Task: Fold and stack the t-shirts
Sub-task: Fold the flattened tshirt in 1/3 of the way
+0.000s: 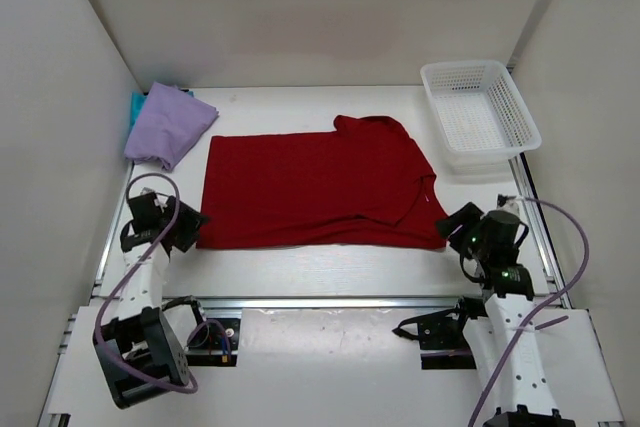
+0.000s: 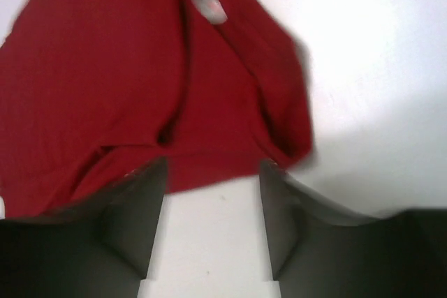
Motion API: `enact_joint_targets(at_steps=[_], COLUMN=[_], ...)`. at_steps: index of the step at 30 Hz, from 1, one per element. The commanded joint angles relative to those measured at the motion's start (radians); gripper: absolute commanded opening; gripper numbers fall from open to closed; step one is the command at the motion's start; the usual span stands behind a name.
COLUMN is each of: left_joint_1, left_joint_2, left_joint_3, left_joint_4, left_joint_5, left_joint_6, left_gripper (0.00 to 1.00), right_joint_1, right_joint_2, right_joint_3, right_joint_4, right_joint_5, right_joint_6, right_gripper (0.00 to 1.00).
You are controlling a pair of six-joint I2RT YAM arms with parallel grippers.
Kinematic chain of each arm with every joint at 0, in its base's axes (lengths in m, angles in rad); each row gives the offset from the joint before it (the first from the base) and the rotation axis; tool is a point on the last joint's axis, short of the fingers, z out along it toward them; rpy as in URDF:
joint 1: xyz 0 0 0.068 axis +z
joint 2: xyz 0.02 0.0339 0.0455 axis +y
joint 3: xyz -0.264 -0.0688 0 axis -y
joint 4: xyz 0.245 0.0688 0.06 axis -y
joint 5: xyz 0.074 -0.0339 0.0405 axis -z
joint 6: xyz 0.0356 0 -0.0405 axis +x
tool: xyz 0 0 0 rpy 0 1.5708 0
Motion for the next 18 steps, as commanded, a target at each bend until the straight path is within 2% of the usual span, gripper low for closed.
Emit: enact_joint_targets(at_steps=[1, 2, 3, 4, 5, 6, 8, 10, 13, 16, 18], left_joint_1=[-0.118, -0.190, -0.273, -0.319, -0.414, -0.460, -0.563, -0.599, -0.653, -0.712, -0.748], left_joint_2=[-0.059, -0.082, -0.102, -0.098, -0.092, -0.072, -0.011, 0.060, 0.180, 0.201, 0.207], left_joint_3=[0.011, -0.014, -0.031, -0.034, -0.034, -0.025, -0.008, -0.002, 0.003, -0.021, -0.055], left_joint_4=[0.114, 0.196, 0.270, 0.298, 0.326, 0.350, 0.407, 0.508, 0.568, 0.611, 0.647], left_joint_5=[0.048, 0.053, 0.051, 0.004, -0.054, -0.082, -0.073, -0.009, 0.033, 0.007, 0.004], left_joint_6=[0.001, -0.011, -0.036, -0.059, -0.067, -0.062, -0.070, -0.091, -0.105, -0.113, -0.122], left_gripper=[0.60, 0.58, 0.52, 0.48, 0.43, 0.40, 0.36, 0.35, 0.33, 0.33, 0.32], right_joint_1=[0.056, 0.088, 0.178, 0.222, 0.319, 0.390, 0.437, 0.403, 0.363, 0.352, 0.371], right_joint_2=[0.097, 0.143, 0.191, 0.205, 0.246, 0.269, 0.376, 0.435, 0.504, 0.564, 0.611], right_joint_3=[0.119, 0.110, 0.104, 0.092, 0.090, 0.090, 0.101, 0.096, 0.083, 0.075, 0.076], right_joint_4=[0.051, 0.101, 0.122, 0.175, 0.220, 0.246, 0.338, 0.396, 0.475, 0.541, 0.568], right_joint_5=[-0.036, -0.055, -0.033, 0.035, 0.077, 0.092, 0.091, 0.037, 0.014, -0.039, -0.053], right_joint_6=[-0.096, -0.095, -0.069, -0.055, -0.049, -0.052, -0.052, -0.052, -0.060, -0.057, -0.047], right_gripper=[0.34, 0.26, 0.12, 0.00, 0.00, 0.00, 0.00, 0.12, 0.24, 0.30, 0.30])
